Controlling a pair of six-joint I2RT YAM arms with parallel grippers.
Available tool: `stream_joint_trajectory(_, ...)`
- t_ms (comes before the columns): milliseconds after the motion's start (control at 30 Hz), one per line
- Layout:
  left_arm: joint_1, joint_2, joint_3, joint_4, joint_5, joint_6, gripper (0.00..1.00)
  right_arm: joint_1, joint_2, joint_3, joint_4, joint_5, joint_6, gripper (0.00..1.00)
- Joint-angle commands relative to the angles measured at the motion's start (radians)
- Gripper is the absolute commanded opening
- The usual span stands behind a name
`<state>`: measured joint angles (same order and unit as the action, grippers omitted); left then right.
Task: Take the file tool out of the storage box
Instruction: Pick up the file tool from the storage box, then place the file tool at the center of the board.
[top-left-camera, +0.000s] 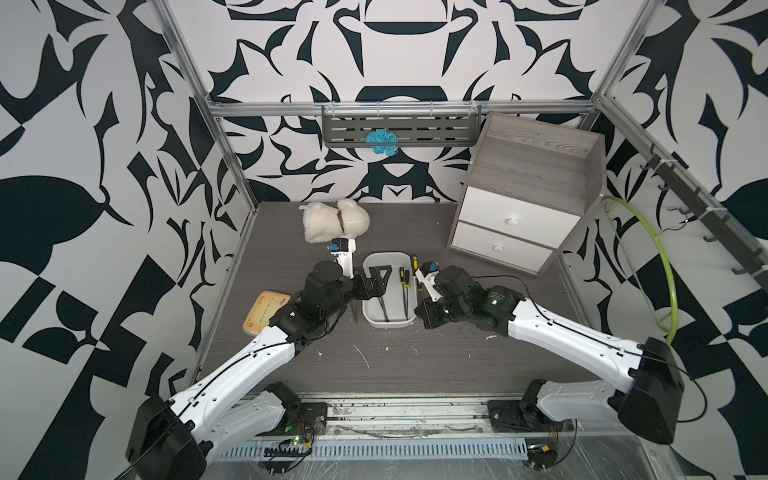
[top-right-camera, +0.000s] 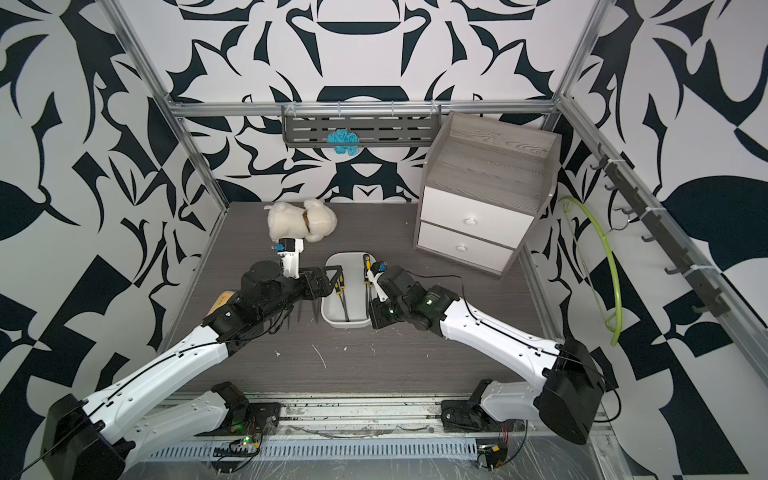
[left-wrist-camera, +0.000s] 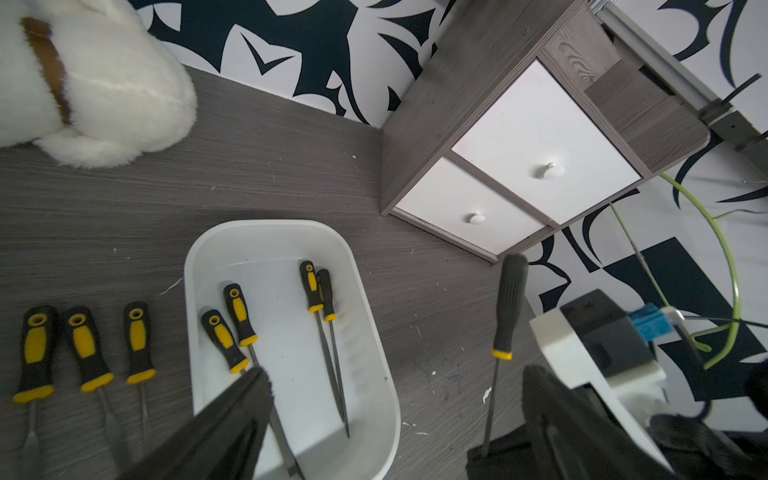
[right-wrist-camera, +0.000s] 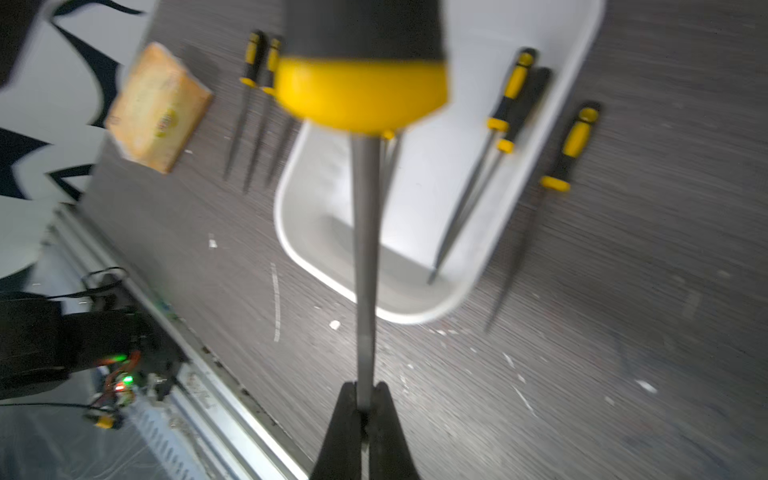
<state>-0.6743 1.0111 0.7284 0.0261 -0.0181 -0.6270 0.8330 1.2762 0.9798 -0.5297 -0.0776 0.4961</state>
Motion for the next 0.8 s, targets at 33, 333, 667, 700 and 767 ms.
stream_joint_trajectory(33,0.001,0.035,-0.001,-0.037,0.03,0.024,0.99,-0.039,0.044,0.089,-0.288,0.165,0.003,0.0)
stream_joint_trajectory(333,0.002,0.076,0.017,-0.048,0.068,0.018,0.99,-0.16,0.253,0.15,-0.359,0.024,-0.056,0.0)
stream_joint_trajectory(667,0.001,0.076,0.026,-0.06,0.091,0.008,1.0,-0.26,0.478,0.283,-0.417,-0.106,-0.119,0.0)
stream_joint_trajectory(700,0.002,0.072,0.025,-0.062,0.092,0.006,1.0,-0.264,0.497,0.299,-0.419,-0.123,-0.122,0.0)
stream_joint_trajectory(767,0.002,0.066,0.025,-0.064,0.096,0.003,1.0,-0.27,0.55,0.332,-0.435,-0.165,-0.126,0.0)
